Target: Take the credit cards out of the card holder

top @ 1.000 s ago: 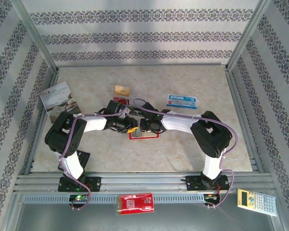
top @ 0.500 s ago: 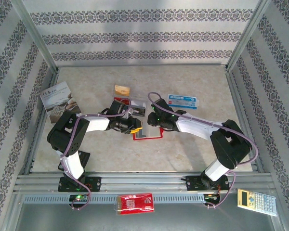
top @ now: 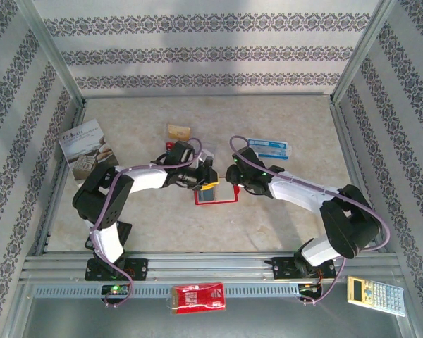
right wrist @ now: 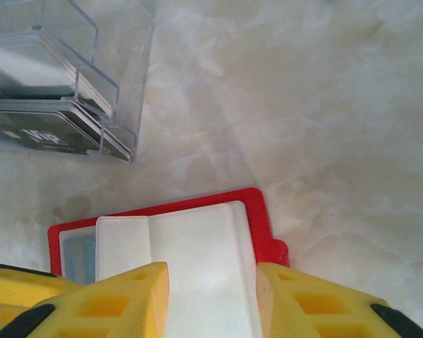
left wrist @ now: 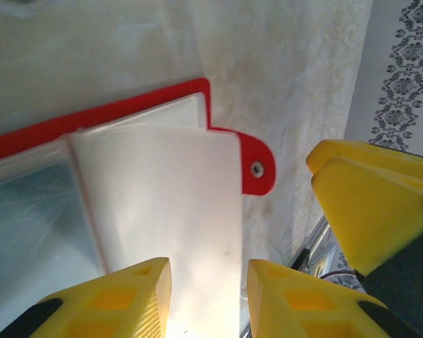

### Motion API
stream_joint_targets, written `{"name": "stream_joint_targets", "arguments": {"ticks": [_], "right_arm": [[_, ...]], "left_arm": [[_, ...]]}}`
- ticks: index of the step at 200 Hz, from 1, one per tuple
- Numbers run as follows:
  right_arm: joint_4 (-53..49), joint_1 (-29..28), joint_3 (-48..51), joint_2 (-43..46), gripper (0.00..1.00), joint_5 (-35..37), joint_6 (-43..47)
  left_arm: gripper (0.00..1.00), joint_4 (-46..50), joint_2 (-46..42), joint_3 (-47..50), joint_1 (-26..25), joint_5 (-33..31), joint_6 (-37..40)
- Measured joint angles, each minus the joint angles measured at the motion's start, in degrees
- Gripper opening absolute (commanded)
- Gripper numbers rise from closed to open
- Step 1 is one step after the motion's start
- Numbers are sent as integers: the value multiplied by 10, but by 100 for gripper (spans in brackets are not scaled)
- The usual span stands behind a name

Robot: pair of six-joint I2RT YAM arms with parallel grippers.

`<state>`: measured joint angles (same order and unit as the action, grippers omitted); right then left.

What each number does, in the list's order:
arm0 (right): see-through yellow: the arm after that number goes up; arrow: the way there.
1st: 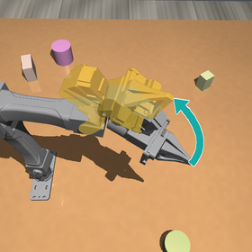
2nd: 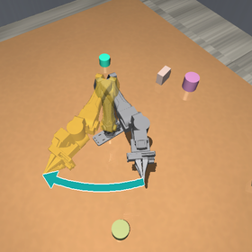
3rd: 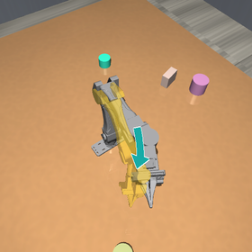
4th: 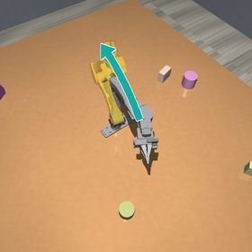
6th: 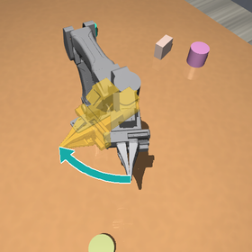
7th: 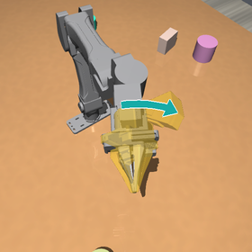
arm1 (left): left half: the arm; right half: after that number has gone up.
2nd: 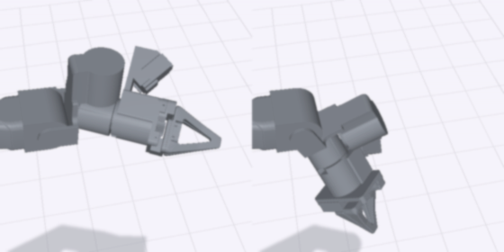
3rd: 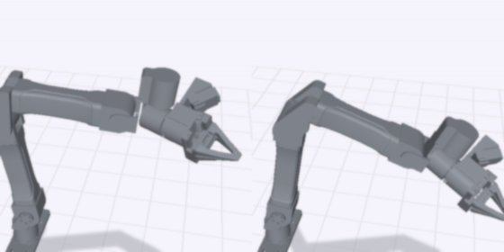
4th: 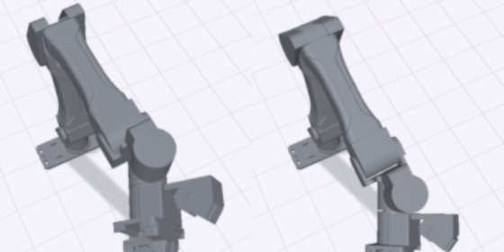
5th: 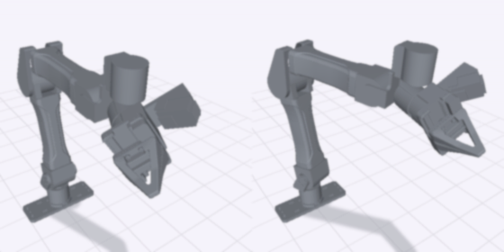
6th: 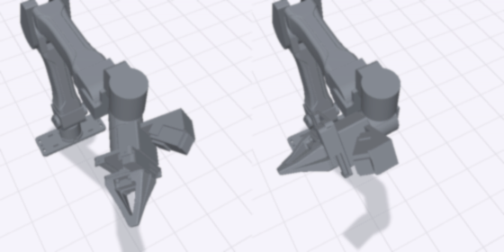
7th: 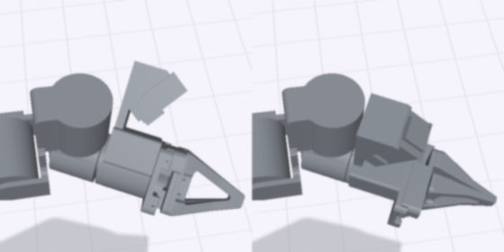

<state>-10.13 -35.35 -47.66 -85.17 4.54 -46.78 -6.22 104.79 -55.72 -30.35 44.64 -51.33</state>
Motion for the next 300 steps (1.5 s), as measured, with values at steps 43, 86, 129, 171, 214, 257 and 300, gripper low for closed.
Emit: {"name": "stream_joint_targets", "arguments": {"ticks": [43,86,129,171,214,257,300], "right_arm": [[6,19,22,29,43,4,-15],[10,23,31,39,44,3,-15],[35,23,31,42,45,-28,-12],[65,23,26,22,43,-90,-13],[99,23,21,-18,42,-142,-15],[114,30,21,-35,42,-161,-24],[129,48,21,-36,41,-167,-28]], "left_arm": [[39,-7,48,-43,-15,-1,-17],[45,-5,54,-53,-15,-5,-21],[46,40,6,-47,-7,-34,-14],[49,155,-72,-43,8,-114,39],[54,298,-77,-50,4,-226,104],[51,373,-43,-112,-20,-292,135],[45,403,7,-165,-47,-319,148]]}}
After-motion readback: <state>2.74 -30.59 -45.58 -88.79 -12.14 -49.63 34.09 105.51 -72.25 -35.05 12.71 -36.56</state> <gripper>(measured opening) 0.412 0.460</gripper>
